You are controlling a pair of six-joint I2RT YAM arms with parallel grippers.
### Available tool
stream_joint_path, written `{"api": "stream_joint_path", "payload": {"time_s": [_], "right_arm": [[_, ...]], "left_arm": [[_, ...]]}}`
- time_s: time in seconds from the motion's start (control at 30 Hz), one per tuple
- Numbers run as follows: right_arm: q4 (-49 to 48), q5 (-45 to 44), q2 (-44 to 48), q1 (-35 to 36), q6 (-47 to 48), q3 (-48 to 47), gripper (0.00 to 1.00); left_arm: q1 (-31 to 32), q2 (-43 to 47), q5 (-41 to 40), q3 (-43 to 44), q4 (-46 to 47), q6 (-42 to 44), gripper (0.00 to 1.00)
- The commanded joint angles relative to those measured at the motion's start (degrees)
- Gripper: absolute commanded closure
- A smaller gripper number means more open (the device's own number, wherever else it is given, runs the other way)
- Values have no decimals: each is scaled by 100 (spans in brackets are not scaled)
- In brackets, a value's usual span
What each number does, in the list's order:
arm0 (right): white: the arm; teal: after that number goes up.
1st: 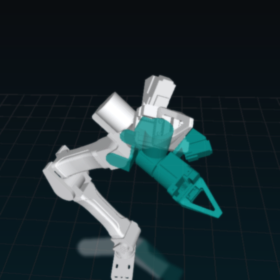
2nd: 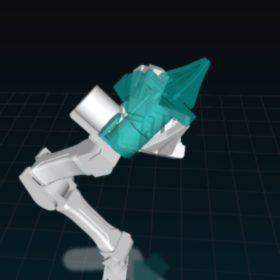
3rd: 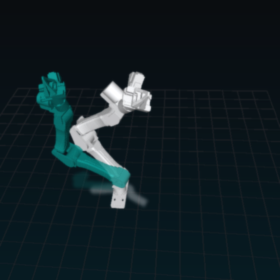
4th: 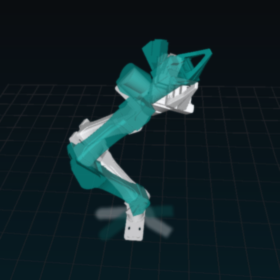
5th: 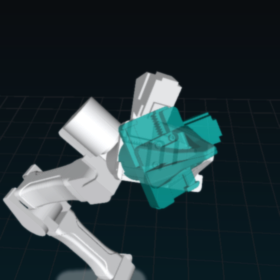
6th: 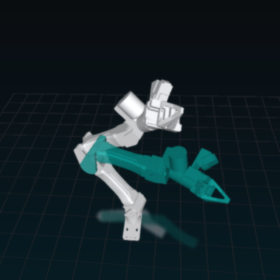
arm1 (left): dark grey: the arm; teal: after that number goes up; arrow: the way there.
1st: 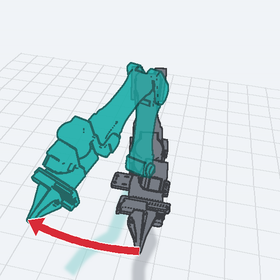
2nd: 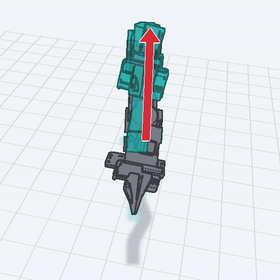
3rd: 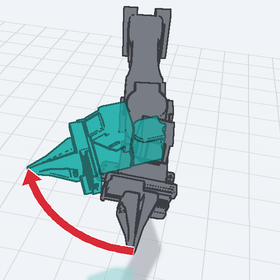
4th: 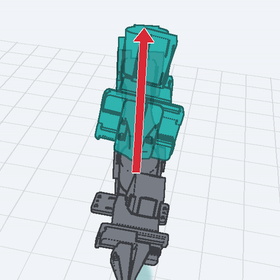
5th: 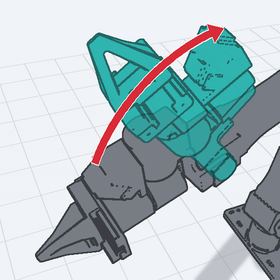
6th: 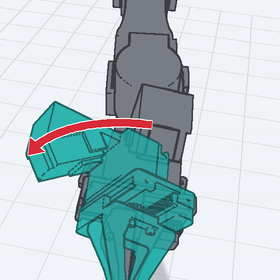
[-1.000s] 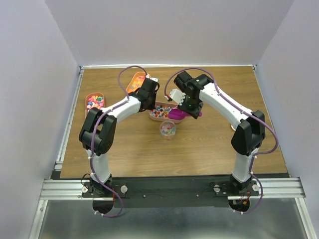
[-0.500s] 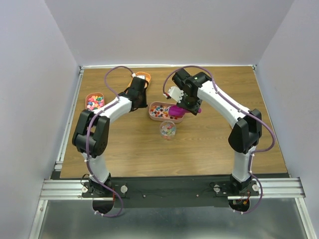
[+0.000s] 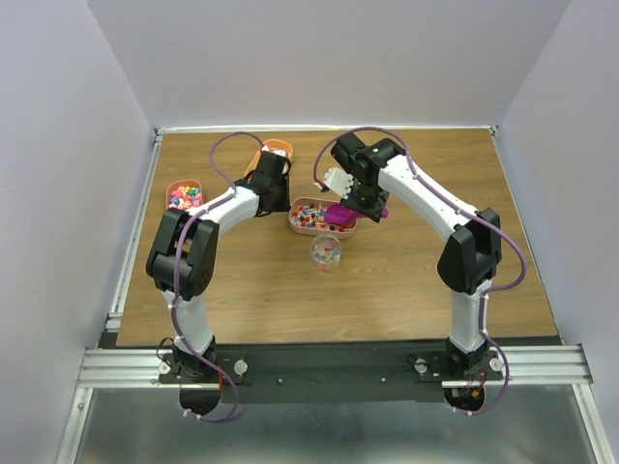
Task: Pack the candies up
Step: Scoop the fake candies from the storage box.
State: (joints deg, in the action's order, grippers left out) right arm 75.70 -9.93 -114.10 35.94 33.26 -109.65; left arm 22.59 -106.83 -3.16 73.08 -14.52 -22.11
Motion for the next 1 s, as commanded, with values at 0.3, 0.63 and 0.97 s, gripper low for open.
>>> {"api": "stream_joint_path", "payload": {"time_s": [0.3, 0.63, 0.97], "right_arm": [[208, -211, -209, 18, 313, -338, 99], [199, -79, -551, 106, 375, -417, 99], [-20, 97, -613, 106, 647, -470, 99]], "left_arm": [[70, -304, 834, 198, 125, 5, 67], [79, -321, 931, 233, 160, -4, 68], [79, -304, 966, 295, 195, 49, 68]]}}
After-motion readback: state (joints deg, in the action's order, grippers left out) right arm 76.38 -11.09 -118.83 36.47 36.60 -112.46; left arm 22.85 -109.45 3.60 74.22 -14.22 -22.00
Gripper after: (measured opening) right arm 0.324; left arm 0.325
